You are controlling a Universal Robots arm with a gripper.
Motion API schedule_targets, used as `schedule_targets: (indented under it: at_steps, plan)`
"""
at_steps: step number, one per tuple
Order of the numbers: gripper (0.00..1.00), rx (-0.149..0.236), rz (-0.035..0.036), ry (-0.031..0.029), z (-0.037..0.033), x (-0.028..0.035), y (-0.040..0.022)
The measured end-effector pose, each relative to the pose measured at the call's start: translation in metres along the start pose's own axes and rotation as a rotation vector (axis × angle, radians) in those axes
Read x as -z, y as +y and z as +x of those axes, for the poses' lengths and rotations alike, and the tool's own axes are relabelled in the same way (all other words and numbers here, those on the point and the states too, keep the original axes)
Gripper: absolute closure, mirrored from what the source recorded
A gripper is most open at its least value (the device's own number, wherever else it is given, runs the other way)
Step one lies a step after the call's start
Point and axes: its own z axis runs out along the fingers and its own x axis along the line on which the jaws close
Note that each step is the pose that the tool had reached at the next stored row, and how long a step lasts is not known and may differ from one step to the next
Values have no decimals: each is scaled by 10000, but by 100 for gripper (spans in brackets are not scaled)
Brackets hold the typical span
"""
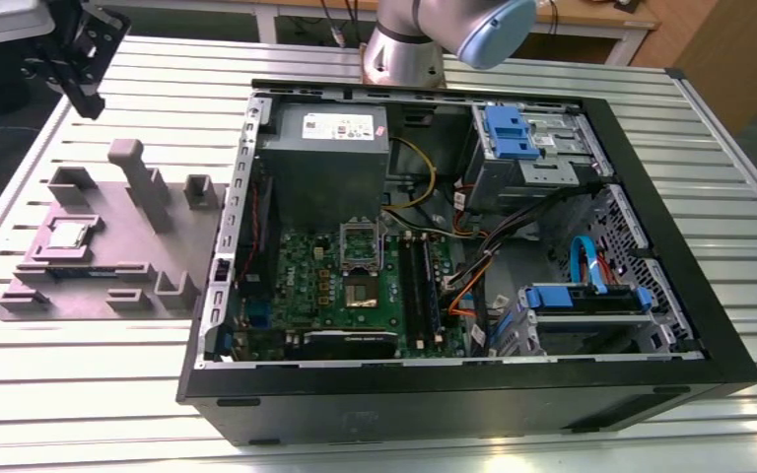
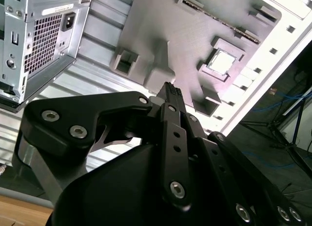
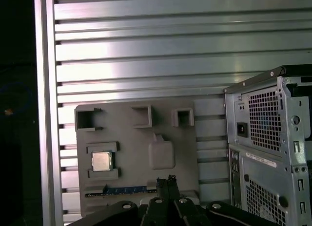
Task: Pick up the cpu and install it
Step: 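Reach for the cpu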
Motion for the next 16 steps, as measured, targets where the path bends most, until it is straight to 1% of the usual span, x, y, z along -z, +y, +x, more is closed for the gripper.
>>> schedule_targets:
  at_steps: [3,6,10,11,13,14,16]
  plan:
    - [90,-1,1,5,14,-3,-54]
    - [90,1,25,4,23,-1,-92]
    - [90,1,61,1,39,0,-107]
    - [90,1,108,-3,40,-1,-106]
    - [90,5,314,-19,40,-1,-107]
    - [90,6,351,-20,40,-1,-107]
    - [90,8,353,-19,43,-2,-108]
